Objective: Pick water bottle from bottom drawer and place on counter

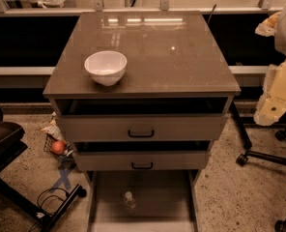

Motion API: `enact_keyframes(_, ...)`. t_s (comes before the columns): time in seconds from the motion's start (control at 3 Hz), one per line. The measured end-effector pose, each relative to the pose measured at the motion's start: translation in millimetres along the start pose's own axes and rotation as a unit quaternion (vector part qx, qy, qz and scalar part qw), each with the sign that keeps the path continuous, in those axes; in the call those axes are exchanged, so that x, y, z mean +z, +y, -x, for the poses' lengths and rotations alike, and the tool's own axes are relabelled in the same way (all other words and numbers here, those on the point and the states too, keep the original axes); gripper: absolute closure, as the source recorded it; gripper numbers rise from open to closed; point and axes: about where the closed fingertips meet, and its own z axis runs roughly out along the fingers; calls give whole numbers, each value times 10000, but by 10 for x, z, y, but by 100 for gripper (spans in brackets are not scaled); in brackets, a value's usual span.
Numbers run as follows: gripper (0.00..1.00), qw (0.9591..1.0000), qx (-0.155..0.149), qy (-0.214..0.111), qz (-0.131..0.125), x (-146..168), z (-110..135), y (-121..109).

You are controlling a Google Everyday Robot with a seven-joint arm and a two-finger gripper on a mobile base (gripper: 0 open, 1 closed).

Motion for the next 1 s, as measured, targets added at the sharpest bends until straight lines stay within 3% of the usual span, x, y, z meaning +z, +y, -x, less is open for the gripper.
enact_keyframes(0.33, 0, 10000, 0, 0, -1, -1, 0, 0)
enact_keyframes(0.67, 0, 9989, 106, -454, 92, 207, -156, 99)
enact_keyframes(1.0, 0, 9931, 269, -1137, 75, 557, -468, 289)
